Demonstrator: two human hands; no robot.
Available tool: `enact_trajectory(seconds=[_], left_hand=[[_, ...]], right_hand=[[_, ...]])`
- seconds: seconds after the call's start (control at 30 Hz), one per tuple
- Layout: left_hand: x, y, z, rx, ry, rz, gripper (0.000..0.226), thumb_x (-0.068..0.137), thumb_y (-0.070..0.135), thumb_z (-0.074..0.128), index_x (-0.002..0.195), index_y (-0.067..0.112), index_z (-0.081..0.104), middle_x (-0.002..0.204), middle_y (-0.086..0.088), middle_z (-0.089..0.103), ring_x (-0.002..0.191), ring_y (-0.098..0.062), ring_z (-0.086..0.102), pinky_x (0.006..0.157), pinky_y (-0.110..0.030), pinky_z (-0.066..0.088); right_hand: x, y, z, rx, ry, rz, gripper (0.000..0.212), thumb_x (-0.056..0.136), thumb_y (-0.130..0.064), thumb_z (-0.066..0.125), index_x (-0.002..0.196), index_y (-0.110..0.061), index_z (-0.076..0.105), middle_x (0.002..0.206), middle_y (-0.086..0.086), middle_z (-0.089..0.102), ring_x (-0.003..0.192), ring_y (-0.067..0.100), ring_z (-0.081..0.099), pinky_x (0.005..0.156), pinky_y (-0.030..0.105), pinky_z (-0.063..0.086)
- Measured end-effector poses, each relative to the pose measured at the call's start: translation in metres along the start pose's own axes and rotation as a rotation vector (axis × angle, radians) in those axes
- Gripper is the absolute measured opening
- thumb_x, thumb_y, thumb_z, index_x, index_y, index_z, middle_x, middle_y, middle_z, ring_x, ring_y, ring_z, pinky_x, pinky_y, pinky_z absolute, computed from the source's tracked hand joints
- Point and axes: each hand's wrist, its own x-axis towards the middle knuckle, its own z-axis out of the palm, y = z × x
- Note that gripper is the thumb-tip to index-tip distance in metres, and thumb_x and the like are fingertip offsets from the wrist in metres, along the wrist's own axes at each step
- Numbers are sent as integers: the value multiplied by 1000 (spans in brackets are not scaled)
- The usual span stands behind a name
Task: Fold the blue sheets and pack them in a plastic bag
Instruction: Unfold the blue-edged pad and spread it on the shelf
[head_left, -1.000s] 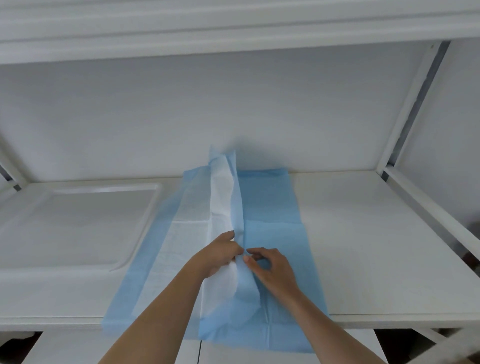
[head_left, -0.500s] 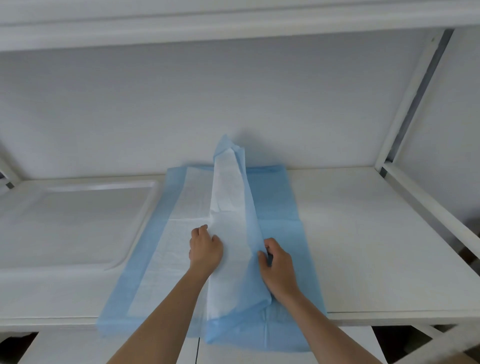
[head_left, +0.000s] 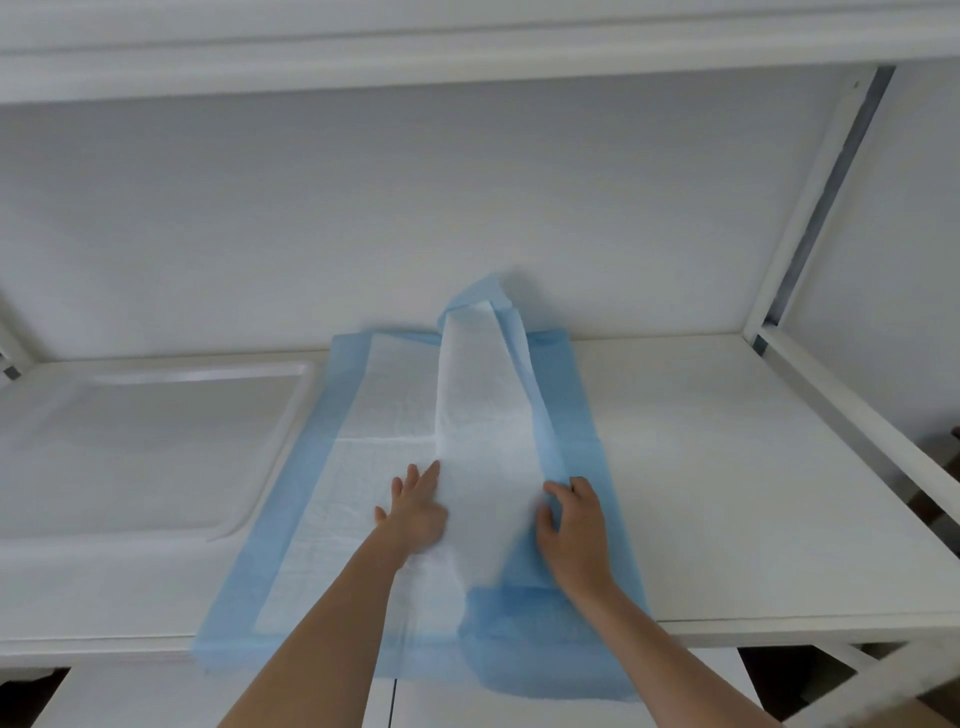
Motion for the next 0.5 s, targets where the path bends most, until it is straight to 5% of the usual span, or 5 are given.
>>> enact_trajectory(seconds=[0.13,0.23,0.5], left_hand=[[1,2,5,148,-26,-28,71,97,48,36,151,33,-7,158,2,-22,146,-22,-18,114,-57,-4],[0,4,8,212,-41,-38,83,88,69,35,150,37,-10,156,0,-27,145,-24,-21,112,-60,-4],[3,12,5,297,-86,-53,75,88,69,35,145,50,-10,155,-4,-30,144,-31,-20,108,-68,4]], right_hand=[[2,3,-17,-241,-29,23,56,88,-38,60,131,-3,49,129,11,43,121,28,38,100,34,34],[5,13,-32,-319,9,54,56,85,-37,61,129,-5,47,132,9,41,119,29,38,97,36,38],[17,37,-68,-392,80,112,48,85,-23,65,127,-7,47,134,7,40,114,29,40,91,38,43]])
